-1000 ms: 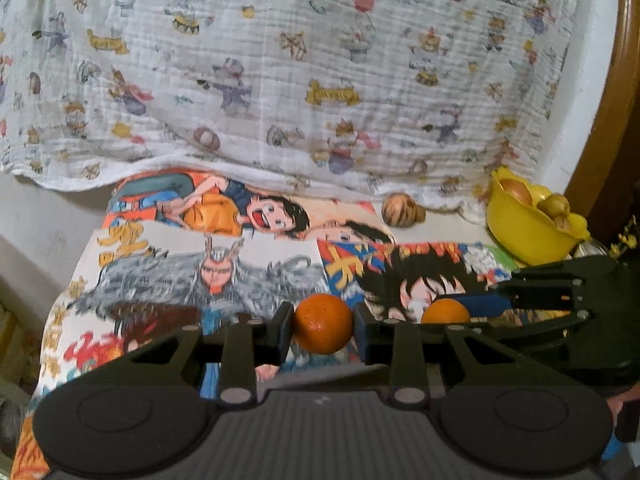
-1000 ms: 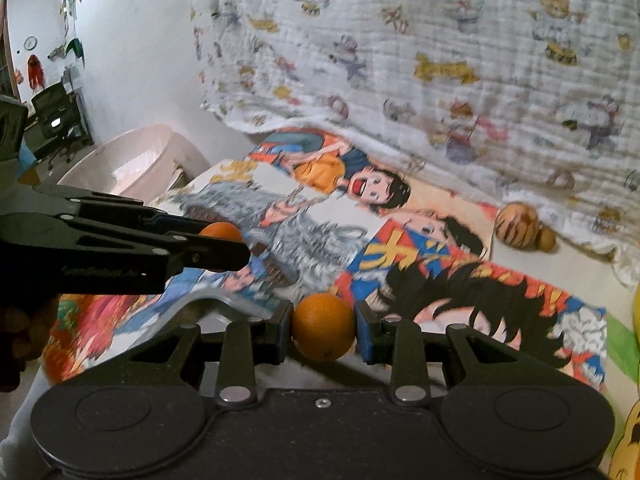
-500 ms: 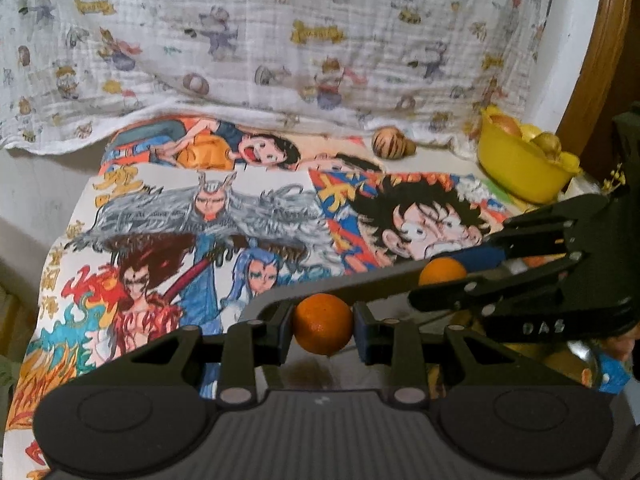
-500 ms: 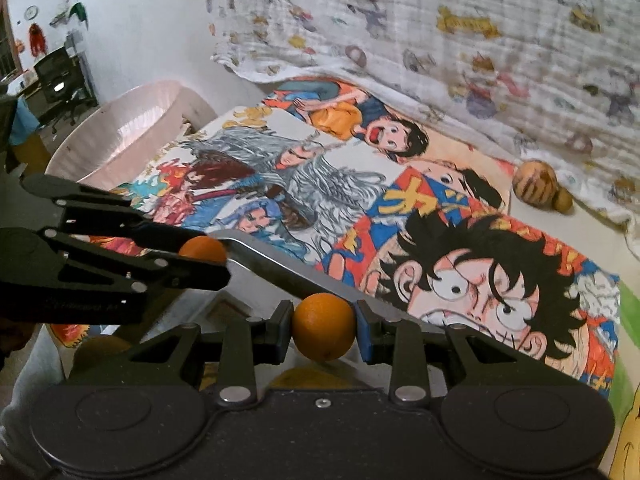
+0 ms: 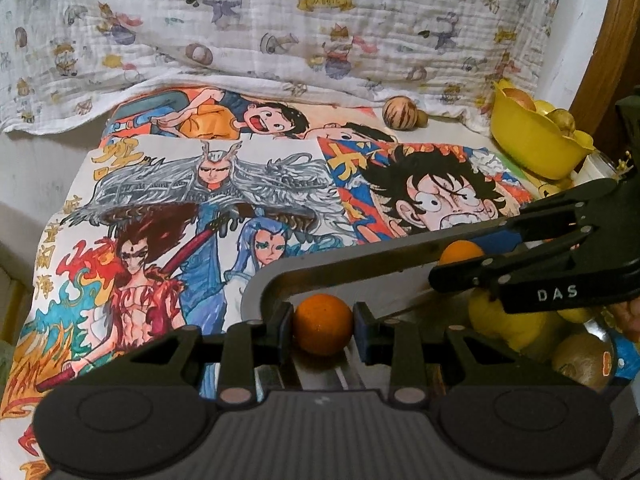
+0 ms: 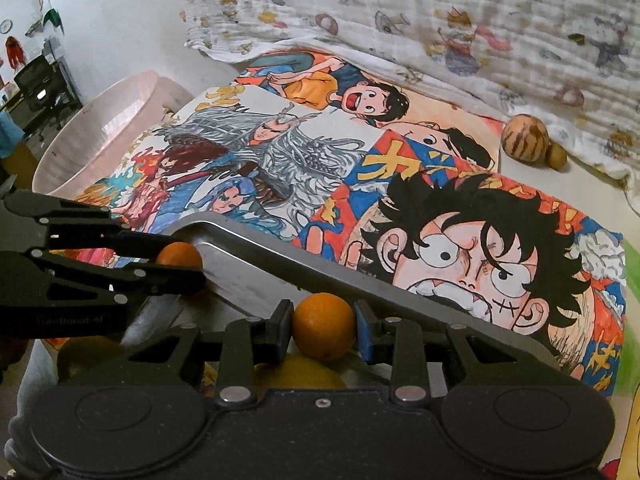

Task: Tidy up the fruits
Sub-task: 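Carry both small oranges toward the grey tray, then release both oranges onto the tray by opening both tools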

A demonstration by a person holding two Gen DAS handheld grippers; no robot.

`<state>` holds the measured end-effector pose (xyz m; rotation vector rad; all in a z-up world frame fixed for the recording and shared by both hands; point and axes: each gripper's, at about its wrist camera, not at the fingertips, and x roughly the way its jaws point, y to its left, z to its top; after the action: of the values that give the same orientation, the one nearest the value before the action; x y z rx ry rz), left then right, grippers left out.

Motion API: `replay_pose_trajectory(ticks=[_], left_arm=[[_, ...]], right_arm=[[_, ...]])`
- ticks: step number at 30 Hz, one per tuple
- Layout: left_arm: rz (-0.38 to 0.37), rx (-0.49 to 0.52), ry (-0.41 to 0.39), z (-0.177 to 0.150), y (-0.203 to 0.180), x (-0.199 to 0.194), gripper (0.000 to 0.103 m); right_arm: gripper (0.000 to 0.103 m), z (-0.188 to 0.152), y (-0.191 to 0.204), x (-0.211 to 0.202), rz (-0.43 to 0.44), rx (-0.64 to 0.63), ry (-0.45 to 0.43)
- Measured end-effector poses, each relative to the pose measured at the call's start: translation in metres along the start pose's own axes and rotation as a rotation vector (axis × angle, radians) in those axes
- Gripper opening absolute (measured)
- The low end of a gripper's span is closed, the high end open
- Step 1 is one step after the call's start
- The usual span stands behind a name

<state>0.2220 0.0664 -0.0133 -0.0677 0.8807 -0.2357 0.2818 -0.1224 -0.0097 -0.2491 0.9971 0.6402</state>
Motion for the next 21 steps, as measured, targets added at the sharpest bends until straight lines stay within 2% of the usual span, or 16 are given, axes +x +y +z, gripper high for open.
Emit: replay_pose_trajectory(ticks=[7,11,16,19,21], left_arm=[[0.002,0.002,0.003,-0.001,0.0,0.001,0.036],[-0.008,0.001,-0.003,0.001,0.0,-0.003,0.049],[-0.017,0.005,-0.049,0.005,-0.002,-0.016,0.065],[-0.013,0.018,-0.069,0.008,-0.003,-0.023,0.08],[-0.007,0.027,-0.081,0.009,-0.003,-0.028,0.092]], right_arm=[[0.036,0.0,-0.003,0.0,0.014,0.027,0.004],[0.041,0.0,-0.003,-0.004,0.015,0.028,-0.008],[0.05,0.001,-0.009,-0.019,0.015,0.041,-0.048],[0.059,0.0,-0.013,-0.033,0.008,0.044,-0.076],[0.071,-0.001,-0.016,-0.043,0.006,0.046,-0.095]])
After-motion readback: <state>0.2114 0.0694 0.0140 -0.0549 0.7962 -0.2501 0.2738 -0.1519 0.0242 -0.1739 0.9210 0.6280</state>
